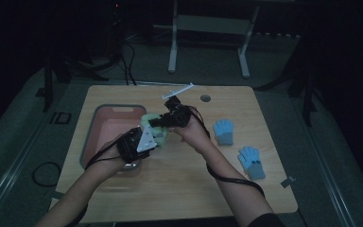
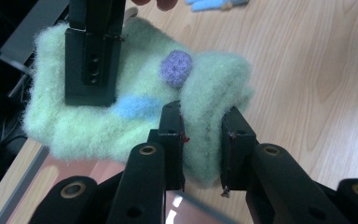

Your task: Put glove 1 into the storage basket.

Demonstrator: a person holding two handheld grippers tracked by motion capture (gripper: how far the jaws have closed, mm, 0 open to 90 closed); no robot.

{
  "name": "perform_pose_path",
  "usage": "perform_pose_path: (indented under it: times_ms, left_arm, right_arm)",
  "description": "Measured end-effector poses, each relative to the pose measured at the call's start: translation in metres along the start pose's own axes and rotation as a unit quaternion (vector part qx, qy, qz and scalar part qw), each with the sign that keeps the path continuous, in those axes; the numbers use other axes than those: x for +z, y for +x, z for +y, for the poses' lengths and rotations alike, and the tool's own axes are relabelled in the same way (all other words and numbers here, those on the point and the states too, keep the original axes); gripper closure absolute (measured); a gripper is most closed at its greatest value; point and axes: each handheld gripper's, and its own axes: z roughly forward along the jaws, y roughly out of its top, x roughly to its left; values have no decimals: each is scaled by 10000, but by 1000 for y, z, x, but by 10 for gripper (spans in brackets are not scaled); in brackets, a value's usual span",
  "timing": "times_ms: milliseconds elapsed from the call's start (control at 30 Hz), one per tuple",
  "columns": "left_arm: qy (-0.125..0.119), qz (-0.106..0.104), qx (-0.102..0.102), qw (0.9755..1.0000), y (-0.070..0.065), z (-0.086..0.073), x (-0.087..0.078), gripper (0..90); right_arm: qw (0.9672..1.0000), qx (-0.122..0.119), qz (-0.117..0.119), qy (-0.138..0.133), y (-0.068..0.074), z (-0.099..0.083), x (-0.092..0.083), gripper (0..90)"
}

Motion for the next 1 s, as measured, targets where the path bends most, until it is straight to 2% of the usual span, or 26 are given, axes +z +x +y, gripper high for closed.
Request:
perform_pose_path:
  times_ms: [100,400,533,833,1000]
  left_arm:
    - [57,47,-25,10000,2,-7,-5,746]
    - [143,214,-269,9993,12,-37,-22,745]
    - [234,238,-310,9990,14,-50,-27,745]
    - [272,299,-523,9978,17,-76,-38,745]
    - [377,261,-542,9975,18,-84,-38,745]
  right_arm:
    - [10000,-54,64,53,6,7,10,718]
    - [9996,-130,245,87,21,25,40,718]
    - [9992,-181,302,164,29,30,56,718]
    - [9980,-310,423,363,47,43,84,718]
    - [9975,-305,480,409,48,44,94,719]
